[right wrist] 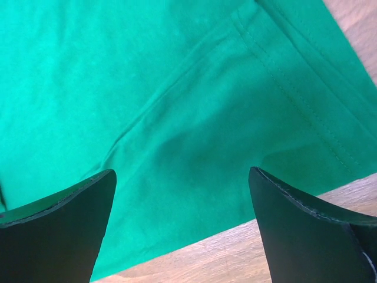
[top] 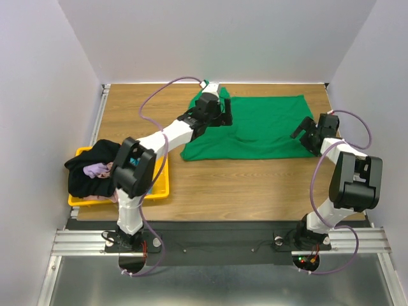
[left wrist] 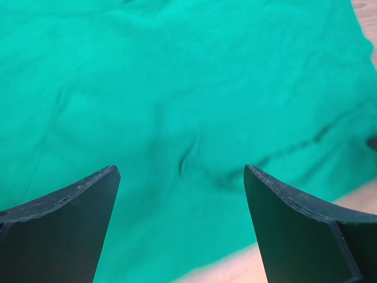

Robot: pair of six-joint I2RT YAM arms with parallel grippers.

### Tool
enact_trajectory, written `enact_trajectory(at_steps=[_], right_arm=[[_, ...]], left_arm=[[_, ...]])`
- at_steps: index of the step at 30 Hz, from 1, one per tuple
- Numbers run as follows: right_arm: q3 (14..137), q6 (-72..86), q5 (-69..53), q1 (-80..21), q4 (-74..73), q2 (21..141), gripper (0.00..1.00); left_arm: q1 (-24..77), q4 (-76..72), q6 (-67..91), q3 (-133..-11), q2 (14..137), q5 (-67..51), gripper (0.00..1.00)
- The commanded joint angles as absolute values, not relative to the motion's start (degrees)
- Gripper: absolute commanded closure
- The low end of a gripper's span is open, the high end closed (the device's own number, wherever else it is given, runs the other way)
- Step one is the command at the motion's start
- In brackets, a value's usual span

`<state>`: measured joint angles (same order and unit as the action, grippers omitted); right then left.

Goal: Fold and stack the t-shirts
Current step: Fold the tshirt

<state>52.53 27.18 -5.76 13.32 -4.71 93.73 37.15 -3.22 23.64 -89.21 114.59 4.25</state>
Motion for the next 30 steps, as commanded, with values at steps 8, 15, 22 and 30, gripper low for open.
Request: enact_trajectory(at_steps=[8,15,22,30], right_arm=[[60.4,25.0,-6.0,7.8,-4.4,99.8,0.0],[54.1,28.5,-5.5,7.6,-5.9,100.4,0.0],[43.8,34.7,-1.3,7.7,-11.4,91.0,0.0],[29.7,41.8,0.6,7.7,-14.9,75.9,0.0]], left_arm=[[34.8,-10.2,28.4,-75.7,107.9,3.3,0.01],[34.3,-8.3,32.4,-68.3,107.9,1.1,0.02],[34.5,-9.2,38.0,-54.9,103.9,-4.0,0.01],[39.4,-3.0,45.8,-41.6,92.4,1.9,0.01]])
